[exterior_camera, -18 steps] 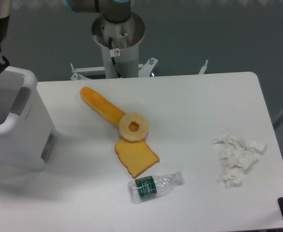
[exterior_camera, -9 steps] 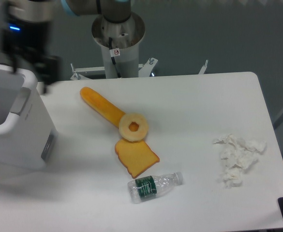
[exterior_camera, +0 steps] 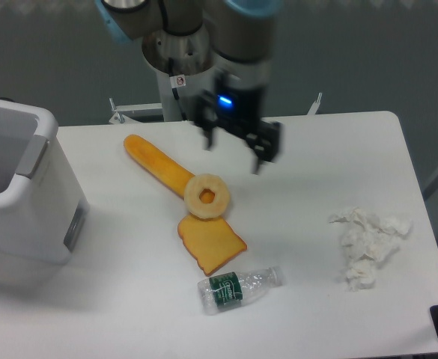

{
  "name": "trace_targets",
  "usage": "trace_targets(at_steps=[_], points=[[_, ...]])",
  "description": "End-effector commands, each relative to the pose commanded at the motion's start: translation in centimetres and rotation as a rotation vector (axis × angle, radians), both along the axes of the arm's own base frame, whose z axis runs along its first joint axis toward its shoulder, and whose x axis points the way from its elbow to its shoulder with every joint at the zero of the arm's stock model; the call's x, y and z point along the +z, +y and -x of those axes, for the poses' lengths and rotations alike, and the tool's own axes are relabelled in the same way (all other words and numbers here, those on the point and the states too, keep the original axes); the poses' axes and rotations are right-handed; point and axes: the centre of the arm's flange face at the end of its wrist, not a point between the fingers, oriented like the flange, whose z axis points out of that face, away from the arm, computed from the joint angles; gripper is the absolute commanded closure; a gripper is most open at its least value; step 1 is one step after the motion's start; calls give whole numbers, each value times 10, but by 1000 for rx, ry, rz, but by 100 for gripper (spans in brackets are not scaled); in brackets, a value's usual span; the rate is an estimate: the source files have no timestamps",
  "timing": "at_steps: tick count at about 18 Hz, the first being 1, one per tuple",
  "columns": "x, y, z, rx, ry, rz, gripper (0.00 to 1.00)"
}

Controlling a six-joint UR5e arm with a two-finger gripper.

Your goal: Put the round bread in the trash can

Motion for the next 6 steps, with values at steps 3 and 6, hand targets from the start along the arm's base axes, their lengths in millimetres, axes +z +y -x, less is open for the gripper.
trace_targets(at_steps=[3, 6], points=[[-31, -8, 41, 5, 37, 28, 0], [-48, -9, 54, 12, 28, 38, 0]])
